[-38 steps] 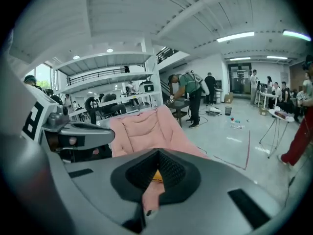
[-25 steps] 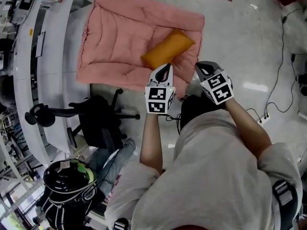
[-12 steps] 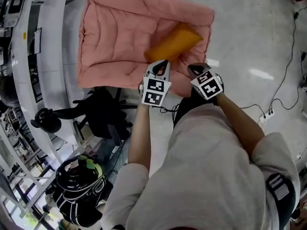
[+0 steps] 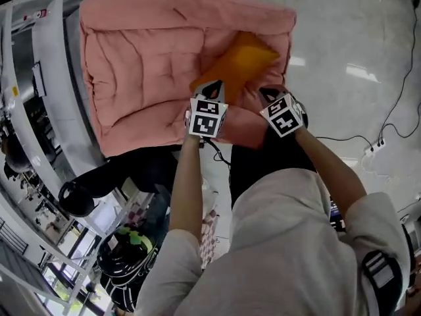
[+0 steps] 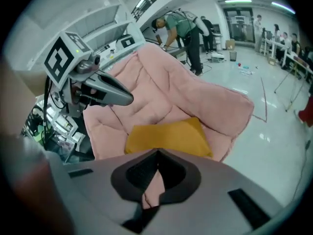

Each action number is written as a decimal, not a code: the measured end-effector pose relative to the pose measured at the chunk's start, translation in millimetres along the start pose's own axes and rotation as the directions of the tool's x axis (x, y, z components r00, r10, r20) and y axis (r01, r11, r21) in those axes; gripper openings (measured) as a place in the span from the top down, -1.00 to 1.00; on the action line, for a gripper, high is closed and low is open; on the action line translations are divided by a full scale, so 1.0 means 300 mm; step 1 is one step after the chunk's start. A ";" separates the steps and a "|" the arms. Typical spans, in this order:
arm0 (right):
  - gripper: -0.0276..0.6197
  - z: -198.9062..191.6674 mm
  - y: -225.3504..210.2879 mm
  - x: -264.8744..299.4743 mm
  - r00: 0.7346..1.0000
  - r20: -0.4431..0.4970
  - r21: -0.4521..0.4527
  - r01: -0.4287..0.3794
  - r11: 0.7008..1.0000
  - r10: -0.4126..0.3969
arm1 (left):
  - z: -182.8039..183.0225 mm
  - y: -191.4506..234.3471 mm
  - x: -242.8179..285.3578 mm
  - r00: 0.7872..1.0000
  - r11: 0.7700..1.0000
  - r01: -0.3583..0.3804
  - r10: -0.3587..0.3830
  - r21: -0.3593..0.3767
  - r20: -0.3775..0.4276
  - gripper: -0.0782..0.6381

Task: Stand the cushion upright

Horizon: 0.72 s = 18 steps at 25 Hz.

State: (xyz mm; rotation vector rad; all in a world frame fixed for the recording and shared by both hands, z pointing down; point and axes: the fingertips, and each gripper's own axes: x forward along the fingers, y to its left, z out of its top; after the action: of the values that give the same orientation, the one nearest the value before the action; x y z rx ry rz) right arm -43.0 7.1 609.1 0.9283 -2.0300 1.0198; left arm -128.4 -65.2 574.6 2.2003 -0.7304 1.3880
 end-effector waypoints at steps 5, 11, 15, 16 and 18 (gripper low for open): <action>0.89 -0.045 -0.140 0.141 0.997 0.023 0.169 0.070 0.983 -0.075 | -0.025 0.099 0.185 0.997 0.998 0.035 -0.031 0.061 -0.067 0.74; 0.89 -0.075 -0.201 0.271 0.994 0.069 0.287 0.061 0.956 -0.084 | -0.085 0.144 0.346 0.991 0.996 0.085 -0.084 0.010 -0.106 0.74; 0.89 -0.113 -0.273 0.350 0.991 0.091 0.433 0.053 0.900 -0.102 | -0.113 0.170 0.417 0.980 0.987 0.159 -0.156 0.014 -0.119 0.74; 0.89 -0.117 -0.284 0.360 0.988 0.098 0.449 0.059 0.892 -0.115 | -0.121 0.182 0.424 0.976 0.983 0.181 -0.179 0.010 -0.121 0.74; 0.89 -0.123 -0.290 0.383 0.987 0.117 0.478 0.043 0.877 -0.112 | -0.142 0.218 0.437 0.969 0.978 0.208 -0.202 0.022 -0.145 0.74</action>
State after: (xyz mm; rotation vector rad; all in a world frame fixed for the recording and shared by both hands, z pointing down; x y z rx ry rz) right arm -22.5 -33.2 750.9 1.3577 -1.8634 1.4813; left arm -152.2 -115.6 716.8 2.1106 -0.4164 1.4435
